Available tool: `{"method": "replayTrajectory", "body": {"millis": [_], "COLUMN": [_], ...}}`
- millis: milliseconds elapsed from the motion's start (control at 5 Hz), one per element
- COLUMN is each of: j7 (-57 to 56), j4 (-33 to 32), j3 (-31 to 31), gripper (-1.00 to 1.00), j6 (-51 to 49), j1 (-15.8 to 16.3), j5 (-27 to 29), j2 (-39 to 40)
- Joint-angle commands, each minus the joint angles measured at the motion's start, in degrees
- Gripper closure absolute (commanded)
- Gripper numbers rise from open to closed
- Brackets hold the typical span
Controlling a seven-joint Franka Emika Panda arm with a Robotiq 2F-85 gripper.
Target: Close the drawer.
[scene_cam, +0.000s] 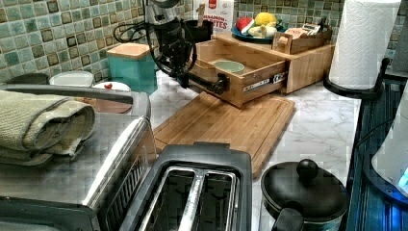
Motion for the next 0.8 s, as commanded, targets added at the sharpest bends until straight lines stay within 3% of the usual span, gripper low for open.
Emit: {"method": "replayTrajectory", "body": {"millis": [200,400,800], "j7": [-5.8,-7.1,-16.5], "j4": [-6.4,-7.3,-15.3], "j3": [-4.5,-5.4,-7.3], "gripper": [1.0,1.0,1.0], "j6": [3.1,2.0,12.9], "j1": [-7.9,-10.4,-15.7], "j5": [0.9,2.8,1.7], "j2": [-8.9,-11.1,-13.7]}}
